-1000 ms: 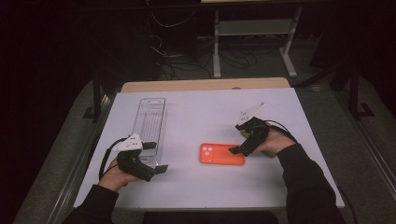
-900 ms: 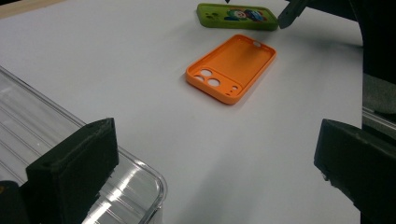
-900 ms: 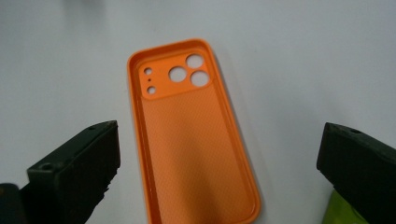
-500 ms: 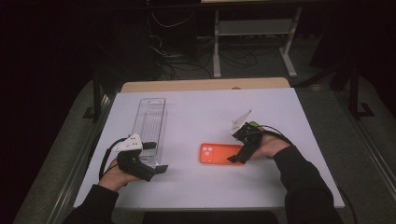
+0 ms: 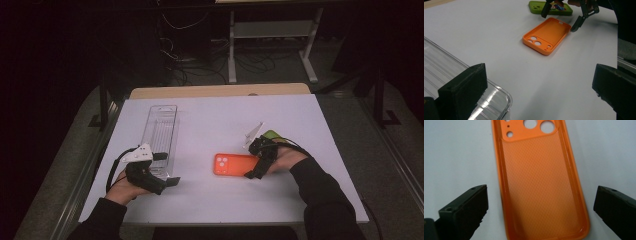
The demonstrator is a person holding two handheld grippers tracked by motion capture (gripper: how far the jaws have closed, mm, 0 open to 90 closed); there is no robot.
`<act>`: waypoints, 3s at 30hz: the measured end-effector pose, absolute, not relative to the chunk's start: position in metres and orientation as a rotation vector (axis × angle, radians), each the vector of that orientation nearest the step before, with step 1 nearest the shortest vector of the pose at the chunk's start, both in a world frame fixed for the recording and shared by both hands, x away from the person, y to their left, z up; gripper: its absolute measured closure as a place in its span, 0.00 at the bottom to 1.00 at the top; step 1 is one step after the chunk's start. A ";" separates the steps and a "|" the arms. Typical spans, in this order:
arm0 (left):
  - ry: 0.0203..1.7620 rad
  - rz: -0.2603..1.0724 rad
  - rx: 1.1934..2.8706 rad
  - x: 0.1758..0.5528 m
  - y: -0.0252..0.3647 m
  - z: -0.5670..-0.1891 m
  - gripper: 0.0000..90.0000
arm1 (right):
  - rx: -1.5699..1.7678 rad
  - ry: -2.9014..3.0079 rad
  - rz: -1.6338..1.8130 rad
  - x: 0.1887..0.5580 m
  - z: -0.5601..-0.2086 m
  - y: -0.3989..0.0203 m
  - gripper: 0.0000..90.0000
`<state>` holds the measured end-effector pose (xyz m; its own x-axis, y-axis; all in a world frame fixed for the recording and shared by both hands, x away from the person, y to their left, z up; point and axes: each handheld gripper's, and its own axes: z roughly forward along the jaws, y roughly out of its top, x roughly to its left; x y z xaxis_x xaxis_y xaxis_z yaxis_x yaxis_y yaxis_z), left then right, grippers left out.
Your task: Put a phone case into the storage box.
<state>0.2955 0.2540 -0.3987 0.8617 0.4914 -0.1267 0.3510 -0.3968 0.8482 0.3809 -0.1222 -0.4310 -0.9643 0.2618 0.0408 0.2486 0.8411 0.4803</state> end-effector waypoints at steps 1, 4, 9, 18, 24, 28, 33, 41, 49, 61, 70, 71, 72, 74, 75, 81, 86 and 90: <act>0.616 0.175 2.025 0.295 0.254 -0.399 0.00 | 0.408 2.989 0.764 0.381 -0.432 -0.121 0.00; 0.612 0.175 2.029 0.295 0.254 -0.399 0.00 | 0.409 2.995 0.734 0.381 -0.435 -0.120 0.00; 0.612 0.173 2.028 0.295 0.254 -0.399 0.00 | 0.404 3.003 0.702 0.380 -0.438 -0.118 0.00; 0.611 0.172 2.029 0.295 0.254 -0.399 0.00 | 0.368 2.986 0.660 0.378 -0.439 -0.117 0.06; 0.612 0.171 2.028 0.295 0.254 -0.400 0.00 | 0.338 2.985 0.656 0.376 -0.438 -0.118 0.10; 0.615 0.171 2.024 0.295 0.254 -0.400 0.00 | 0.340 2.985 0.661 0.375 -0.437 -0.119 0.14; 0.613 0.175 2.029 0.295 0.254 -0.399 0.00 | 0.340 2.985 0.652 0.374 -0.436 -0.118 0.15; 0.613 0.176 2.025 0.298 0.252 -0.395 0.00 | 0.389 2.972 0.706 0.377 -0.433 -0.124 0.16; 0.569 0.154 2.048 0.302 0.241 -0.379 0.00 | 0.423 2.953 0.790 0.378 -0.414 -0.135 0.17; 0.422 0.148 2.123 0.328 0.205 -0.359 0.00 | 0.366 2.953 0.790 0.378 -0.397 -0.134 0.17; 0.370 0.136 2.165 0.333 0.185 -0.362 0.00 | 0.375 2.956 0.825 0.379 -0.395 -0.131 0.17; 0.367 0.132 2.171 0.334 0.184 -0.362 0.00 | 0.373 2.954 0.822 0.378 -0.395 -0.131 0.17; 0.358 0.130 2.176 0.335 0.182 -0.363 0.00 | 0.369 2.958 0.826 0.378 -0.395 -0.131 0.17; 0.334 0.126 2.196 0.336 0.178 -0.363 0.00 | 0.357 2.952 0.820 0.377 -0.393 -0.130 0.17; 0.316 0.117 2.209 0.337 0.175 -0.363 0.00 | 0.350 2.957 0.823 0.377 -0.393 -0.129 0.17; 0.220 0.086 2.279 0.344 0.155 -0.364 0.00 | 0.310 2.935 0.842 0.375 -0.380 -0.125 0.17; 0.155 0.062 2.327 0.355 0.143 -0.362 0.00 | 0.286 2.924 0.863 0.372 -0.368 -0.123 0.17; 0.130 0.052 2.360 0.364 0.134 -0.362 0.00 | 0.255 2.918 0.884 0.370 -0.359 -0.120 0.17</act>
